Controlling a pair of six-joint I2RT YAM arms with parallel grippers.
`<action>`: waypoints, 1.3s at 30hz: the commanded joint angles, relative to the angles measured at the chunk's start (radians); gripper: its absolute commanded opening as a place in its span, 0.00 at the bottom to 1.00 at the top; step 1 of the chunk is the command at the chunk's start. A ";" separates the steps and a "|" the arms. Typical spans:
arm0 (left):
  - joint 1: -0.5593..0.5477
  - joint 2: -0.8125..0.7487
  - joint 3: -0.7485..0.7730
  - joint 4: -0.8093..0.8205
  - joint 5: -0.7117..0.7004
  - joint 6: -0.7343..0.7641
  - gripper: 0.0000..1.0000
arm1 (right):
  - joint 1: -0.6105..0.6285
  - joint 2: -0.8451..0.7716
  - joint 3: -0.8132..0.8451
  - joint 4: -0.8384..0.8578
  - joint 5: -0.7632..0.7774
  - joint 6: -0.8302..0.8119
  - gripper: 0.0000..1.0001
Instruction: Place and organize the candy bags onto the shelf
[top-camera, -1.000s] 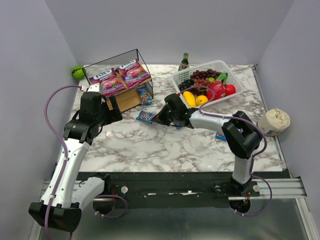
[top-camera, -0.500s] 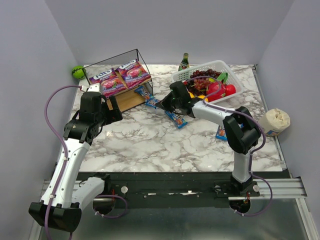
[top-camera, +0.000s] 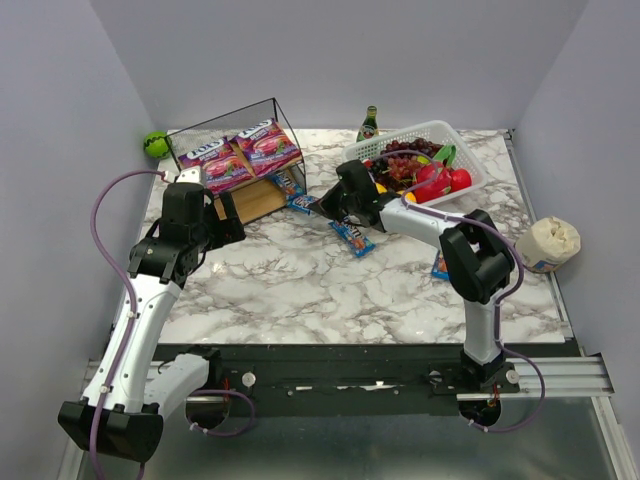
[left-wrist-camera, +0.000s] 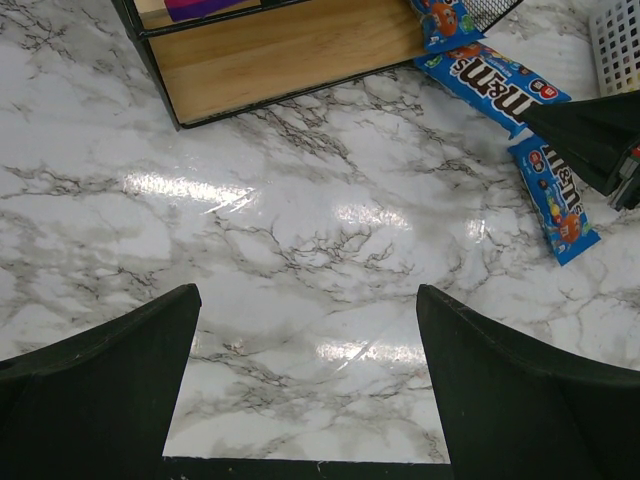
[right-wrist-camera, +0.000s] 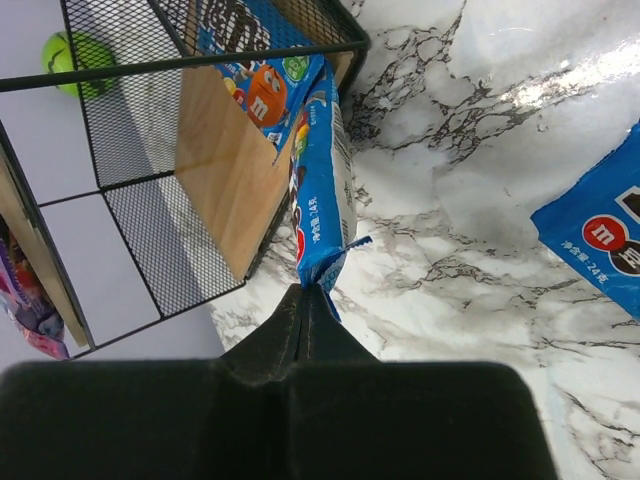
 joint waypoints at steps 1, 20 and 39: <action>0.003 -0.004 0.002 0.015 -0.018 0.006 0.99 | 0.002 -0.037 -0.041 0.003 -0.014 0.021 0.01; 0.005 -0.041 0.036 -0.008 -0.035 -0.011 0.99 | 0.094 -0.028 0.043 0.029 -0.063 0.139 0.01; 0.005 -0.043 0.059 -0.030 -0.041 -0.003 0.99 | 0.124 0.371 0.382 0.245 0.221 0.345 0.01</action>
